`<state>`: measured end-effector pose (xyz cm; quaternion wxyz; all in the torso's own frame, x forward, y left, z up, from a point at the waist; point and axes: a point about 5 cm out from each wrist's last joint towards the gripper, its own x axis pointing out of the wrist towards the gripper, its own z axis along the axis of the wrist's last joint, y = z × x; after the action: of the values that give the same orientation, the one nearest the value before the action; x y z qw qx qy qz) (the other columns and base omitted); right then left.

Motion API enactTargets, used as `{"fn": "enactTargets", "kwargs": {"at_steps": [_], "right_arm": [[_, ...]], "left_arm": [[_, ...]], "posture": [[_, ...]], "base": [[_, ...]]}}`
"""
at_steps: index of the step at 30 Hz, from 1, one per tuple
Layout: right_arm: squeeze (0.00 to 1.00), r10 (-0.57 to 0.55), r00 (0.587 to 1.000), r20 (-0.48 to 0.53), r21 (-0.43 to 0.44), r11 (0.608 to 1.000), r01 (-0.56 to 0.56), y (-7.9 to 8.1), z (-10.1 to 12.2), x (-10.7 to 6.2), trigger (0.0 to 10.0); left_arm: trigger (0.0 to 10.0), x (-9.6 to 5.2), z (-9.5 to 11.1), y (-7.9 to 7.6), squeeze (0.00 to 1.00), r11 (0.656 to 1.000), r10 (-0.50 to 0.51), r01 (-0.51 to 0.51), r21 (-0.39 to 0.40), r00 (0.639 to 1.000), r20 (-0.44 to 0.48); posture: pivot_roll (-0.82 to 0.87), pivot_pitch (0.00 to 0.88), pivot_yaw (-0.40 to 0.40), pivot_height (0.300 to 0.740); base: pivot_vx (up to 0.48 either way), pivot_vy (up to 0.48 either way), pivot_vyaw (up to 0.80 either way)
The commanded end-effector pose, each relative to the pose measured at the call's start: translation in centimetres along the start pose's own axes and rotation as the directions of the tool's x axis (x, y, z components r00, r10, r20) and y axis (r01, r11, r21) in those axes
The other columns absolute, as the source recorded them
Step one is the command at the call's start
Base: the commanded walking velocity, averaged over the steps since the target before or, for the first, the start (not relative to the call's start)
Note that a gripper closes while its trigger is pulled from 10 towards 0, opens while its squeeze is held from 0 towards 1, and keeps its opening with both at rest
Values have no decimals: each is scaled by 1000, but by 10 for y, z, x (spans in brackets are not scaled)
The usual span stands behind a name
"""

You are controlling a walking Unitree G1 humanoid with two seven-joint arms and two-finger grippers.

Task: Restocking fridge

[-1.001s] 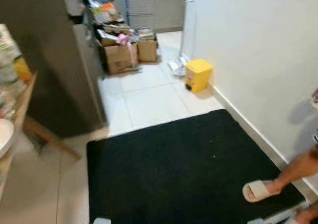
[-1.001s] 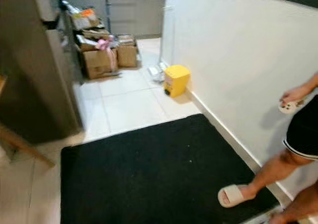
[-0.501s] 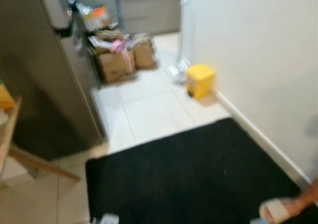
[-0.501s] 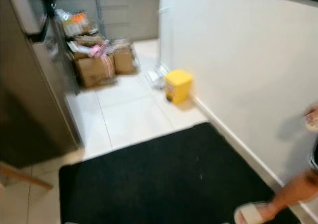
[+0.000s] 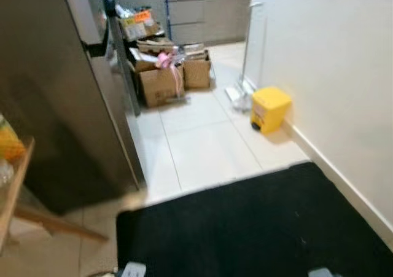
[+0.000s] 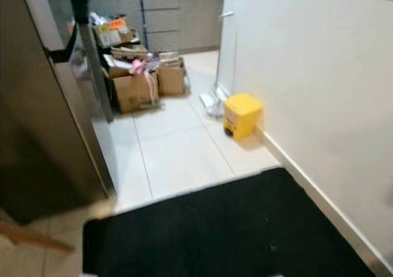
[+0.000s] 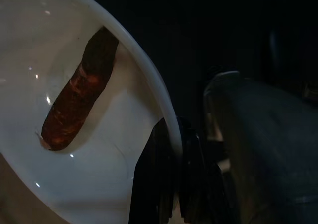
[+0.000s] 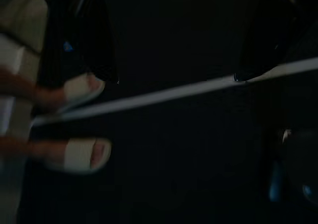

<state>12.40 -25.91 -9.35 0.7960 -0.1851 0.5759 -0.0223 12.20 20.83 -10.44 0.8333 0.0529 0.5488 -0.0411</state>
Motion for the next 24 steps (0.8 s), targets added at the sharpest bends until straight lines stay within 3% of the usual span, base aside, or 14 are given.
{"fn": "enactTargets", "kwargs": {"at_steps": [1, 24], "right_arm": [[0, 11, 1000, -2, 1, 1000, -11, 4, -1, 0, 10000], [0, 21, 1000, 1, 6, 1000, -21, 5, -1, 0, 10000]], "left_arm": [[10000, -1, -16, -5, 0, 1000, -17, 18, 9, 998, -61], [10000, -1, -16, -10, 0, 999, -31, 32, 14, 998, -60]], "posture": [[-68, 0, -7, 740], [-71, 0, -6, 740]], "base": [[322, 0, 0], [320, 0, 0]]}}
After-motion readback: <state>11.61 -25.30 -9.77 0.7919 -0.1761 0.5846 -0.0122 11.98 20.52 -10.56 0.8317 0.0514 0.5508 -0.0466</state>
